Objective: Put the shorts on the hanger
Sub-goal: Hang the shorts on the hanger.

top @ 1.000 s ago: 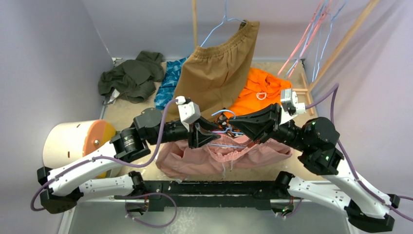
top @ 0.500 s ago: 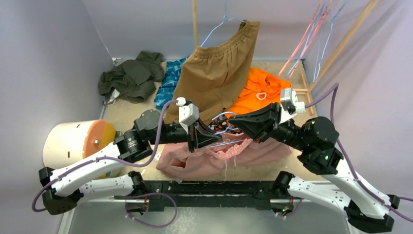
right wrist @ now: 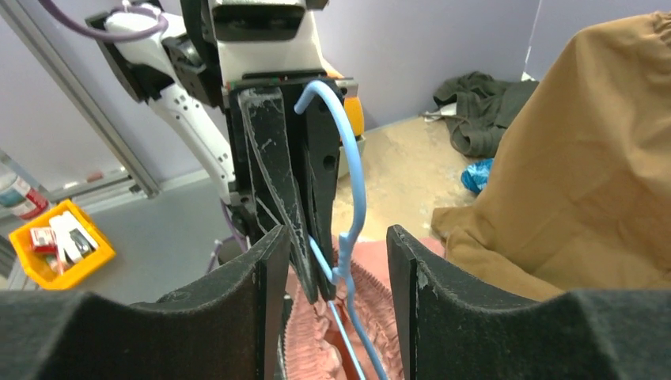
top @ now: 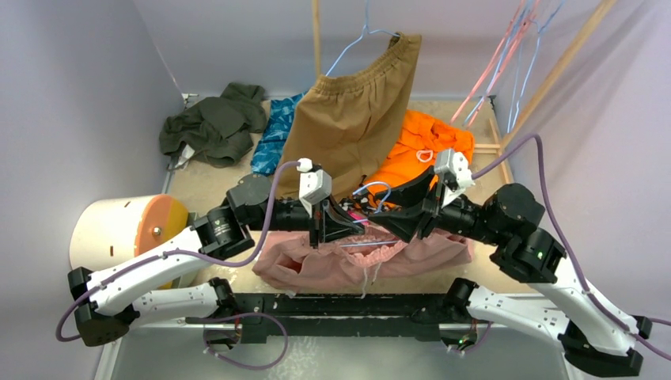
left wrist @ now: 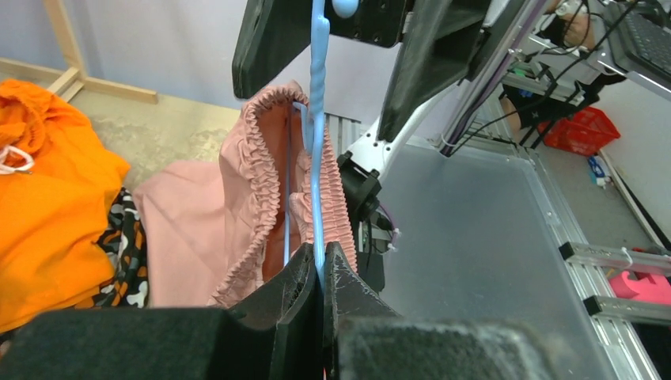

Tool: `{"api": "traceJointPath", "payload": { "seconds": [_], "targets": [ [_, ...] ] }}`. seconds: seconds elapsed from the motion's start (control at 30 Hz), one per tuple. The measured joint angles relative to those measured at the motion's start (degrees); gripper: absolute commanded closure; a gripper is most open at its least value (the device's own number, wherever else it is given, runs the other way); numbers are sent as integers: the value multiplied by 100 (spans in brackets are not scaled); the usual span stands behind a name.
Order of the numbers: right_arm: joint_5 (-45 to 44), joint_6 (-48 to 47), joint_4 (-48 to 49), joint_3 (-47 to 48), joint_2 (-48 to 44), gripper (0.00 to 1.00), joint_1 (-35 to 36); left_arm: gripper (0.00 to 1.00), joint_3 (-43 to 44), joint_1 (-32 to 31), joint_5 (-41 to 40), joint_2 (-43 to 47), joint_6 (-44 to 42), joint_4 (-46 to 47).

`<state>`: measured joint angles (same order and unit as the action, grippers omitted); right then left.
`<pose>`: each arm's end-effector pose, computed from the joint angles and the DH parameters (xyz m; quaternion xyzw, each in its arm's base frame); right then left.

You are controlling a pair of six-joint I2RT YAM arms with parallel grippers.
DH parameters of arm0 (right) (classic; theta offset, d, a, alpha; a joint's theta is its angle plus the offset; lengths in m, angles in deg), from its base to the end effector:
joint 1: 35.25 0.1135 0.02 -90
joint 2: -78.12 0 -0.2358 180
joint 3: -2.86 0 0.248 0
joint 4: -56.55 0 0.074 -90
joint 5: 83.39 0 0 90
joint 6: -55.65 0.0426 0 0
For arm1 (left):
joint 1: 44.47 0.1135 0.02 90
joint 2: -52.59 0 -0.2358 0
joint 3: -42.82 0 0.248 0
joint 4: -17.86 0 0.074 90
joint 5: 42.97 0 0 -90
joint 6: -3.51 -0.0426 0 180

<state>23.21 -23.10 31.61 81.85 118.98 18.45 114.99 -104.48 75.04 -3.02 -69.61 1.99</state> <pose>0.0781 0.1269 0.4471 -0.3280 0.5321 0.4920 0.6060 0.1007 -0.2145 0.3801 0.4108 0.5709 -0.5624 0.4348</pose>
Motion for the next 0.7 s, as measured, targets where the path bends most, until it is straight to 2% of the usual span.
{"api": "traceJointPath", "payload": {
  "seconds": [0.17, 0.27, 0.5, 0.57, 0.63, 0.7],
  "targets": [
    [116, -225, -369, 2, -2, 49, 0, 100, 87, 0, 275, -31, 0, -52],
    [223, -315, -529, 2, 0, 55, 0, 100, 186, 0, 365, -31, -13, -116],
    [487, -437, -581, 2, 22, 86, 0, 100, 315, 0, 398, -28, -129, -286],
    [621, -428, -549, 2, 68, 100, 4, 100, 315, 0, 398, -31, -146, -350],
    [763, -402, -525, 2, 111, 100, 4, 100, 317, 13, 422, -26, -162, -393],
    [855, -354, -492, 2, 129, 100, 0, 70, 345, 33, 455, -26, -195, -448]
  ]
}}
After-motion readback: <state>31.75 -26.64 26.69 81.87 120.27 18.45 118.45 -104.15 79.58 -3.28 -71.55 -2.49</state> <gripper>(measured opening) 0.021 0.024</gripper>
